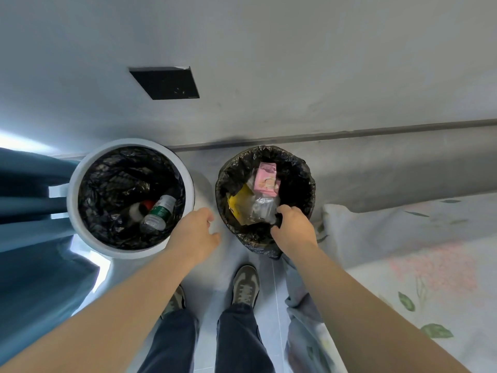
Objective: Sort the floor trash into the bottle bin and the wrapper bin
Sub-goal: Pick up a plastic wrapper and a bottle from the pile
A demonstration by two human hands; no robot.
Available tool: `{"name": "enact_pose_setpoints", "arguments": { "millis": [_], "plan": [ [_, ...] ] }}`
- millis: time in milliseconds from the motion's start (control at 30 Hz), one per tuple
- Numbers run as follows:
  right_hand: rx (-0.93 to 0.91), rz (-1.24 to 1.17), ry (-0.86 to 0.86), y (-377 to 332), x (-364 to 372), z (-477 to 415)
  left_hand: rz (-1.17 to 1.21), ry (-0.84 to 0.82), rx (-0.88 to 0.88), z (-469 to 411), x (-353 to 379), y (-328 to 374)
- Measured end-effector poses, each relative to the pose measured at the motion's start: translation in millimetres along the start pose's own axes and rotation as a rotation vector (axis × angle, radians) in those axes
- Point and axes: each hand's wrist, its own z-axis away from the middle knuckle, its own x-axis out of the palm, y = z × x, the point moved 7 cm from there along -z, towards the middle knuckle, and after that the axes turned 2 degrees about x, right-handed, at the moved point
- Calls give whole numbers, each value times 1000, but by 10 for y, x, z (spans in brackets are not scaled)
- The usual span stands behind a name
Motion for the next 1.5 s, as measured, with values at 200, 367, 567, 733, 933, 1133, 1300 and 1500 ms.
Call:
{"name": "enact_pose_setpoints", "arguments": {
  "millis": [200, 367, 567, 733, 933, 1133, 1300, 1500],
  "plan": [
    [-86, 110, 17, -79, -105, 170, -116, -13, 85, 75, -126, 68],
    [-119, 183, 40, -152, -306, 405, -149, -16, 117, 246, -336, 114],
    [-168, 228, 65, -368, -640, 903, -182, -46, 145, 684, -683, 195],
    [-231, 282, 79, -743, -1040, 1484, -269, -38, 214, 1222, -1122, 299],
    [-363, 327, 132, -1332, -1624, 2363, -315, 46, 277, 2019, -1957, 419],
    [-477, 370, 190, -1894, -2127, 3312, -184, 84, 244, 2913, -2646, 347],
    [-610, 425, 303, -2558, -2717, 4108, -142, 250, 309, 3627, -3510, 432],
    [-802, 422, 554, -3390, -3694, 5075, -156, 544, 386, 4494, -4723, 633]
  ]
}}
